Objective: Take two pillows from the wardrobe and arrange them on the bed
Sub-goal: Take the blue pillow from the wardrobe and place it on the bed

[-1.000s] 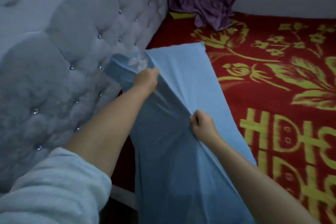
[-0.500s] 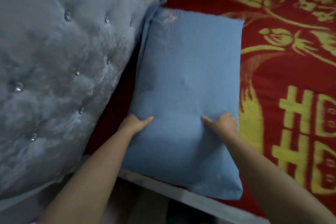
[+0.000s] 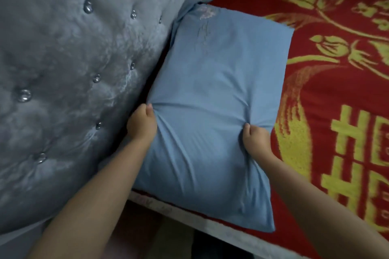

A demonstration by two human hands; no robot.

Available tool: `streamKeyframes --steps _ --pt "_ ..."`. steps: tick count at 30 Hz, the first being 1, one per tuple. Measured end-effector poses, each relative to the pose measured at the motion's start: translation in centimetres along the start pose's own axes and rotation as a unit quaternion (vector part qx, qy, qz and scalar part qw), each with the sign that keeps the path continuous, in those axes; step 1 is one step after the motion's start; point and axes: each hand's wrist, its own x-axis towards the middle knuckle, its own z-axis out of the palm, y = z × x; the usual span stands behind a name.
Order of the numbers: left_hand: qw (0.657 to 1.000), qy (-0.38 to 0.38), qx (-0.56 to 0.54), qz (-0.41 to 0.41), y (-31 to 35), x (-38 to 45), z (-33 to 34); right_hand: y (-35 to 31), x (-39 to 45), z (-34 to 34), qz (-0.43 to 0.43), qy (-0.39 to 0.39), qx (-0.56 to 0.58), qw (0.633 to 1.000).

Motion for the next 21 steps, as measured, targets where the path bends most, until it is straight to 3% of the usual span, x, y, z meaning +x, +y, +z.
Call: streamKeyframes --steps 2,5,10,15,21 --pt "0.999 0.032 0.017 0.038 0.7 2.5 -3.1 -2.3 -0.6 0.0 -0.023 0.006 0.039 0.999" --pt "0.994 -0.004 0.096 0.06 -0.2 4.7 -5.2 -4.4 -1.4 1.5 -0.022 -0.033 0.047 0.998" --pt "0.98 -0.125 0.15 -0.029 -3.4 1.1 -1.3 -2.5 -2.1 3.8 0.016 -0.109 -0.008 0.994" --pt "0.987 -0.097 0.122 -0.032 -3.5 -1.4 -0.3 -2.9 -2.4 3.5 -0.072 -0.245 -0.076 0.964" --pt "0.971 -0.116 0.206 0.02 -3.1 -8.4 -2.6 -3.5 -5.6 0.7 -0.165 -0.282 -0.153 0.933"
